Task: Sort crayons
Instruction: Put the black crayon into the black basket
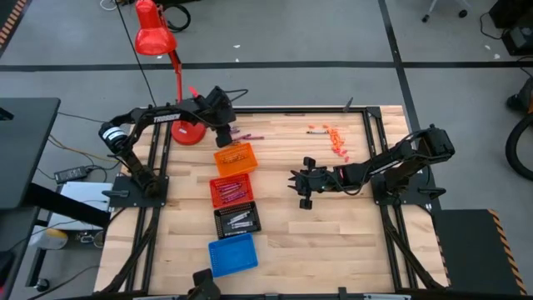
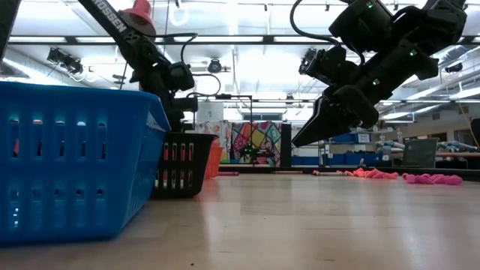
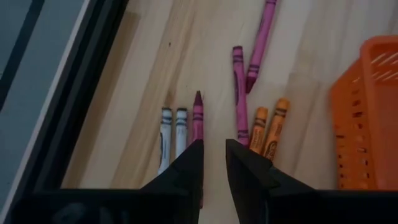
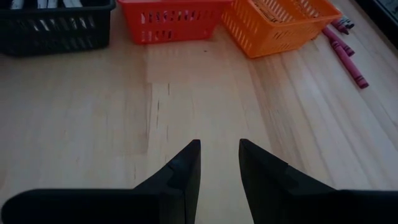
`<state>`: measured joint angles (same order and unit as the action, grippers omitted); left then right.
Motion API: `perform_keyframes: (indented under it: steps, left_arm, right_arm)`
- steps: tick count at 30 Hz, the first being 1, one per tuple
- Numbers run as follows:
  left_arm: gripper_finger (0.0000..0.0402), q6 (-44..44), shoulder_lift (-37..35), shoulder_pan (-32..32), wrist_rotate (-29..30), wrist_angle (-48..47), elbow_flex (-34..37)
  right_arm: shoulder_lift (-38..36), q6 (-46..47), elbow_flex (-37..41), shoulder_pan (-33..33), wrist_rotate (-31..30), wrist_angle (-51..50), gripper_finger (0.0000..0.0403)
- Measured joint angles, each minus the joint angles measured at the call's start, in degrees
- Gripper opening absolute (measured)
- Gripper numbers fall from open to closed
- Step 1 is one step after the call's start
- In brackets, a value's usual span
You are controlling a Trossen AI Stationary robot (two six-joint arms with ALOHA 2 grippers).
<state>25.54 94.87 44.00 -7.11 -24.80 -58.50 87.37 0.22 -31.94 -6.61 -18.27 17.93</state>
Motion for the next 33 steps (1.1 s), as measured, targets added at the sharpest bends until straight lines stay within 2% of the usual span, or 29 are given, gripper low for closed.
perform_keyframes:
  steps: [10, 18, 22, 33]
  left_arm:
    - [0.0086, 0.9, 4.5, 2.5, 2.8, 3.3, -0.1]
    - [0.0153, 1.6, 6.5, 3.9, 3.3, 6.0, -0.1]
    - [0.0173, 2.5, 6.5, 5.0, 3.4, 6.0, -0.1]
    - [0.0176, 3.6, 10.5, 6.4, 2.8, 6.8, -0.4]
  right_arm:
    - [0.0, 0.6, 0.0, -0.8, 1.0, 0.5, 0.0113]
    - [0.0, 0.1, 0.0, -0.9, 1.0, 0.9, 0.0113]
    - [0.0, 0.0, 0.0, -0.9, 1.0, 0.9, 0.0113]
    - [0.0, -0.1, 0.0, -0.9, 0.8, 0.9, 0.0113]
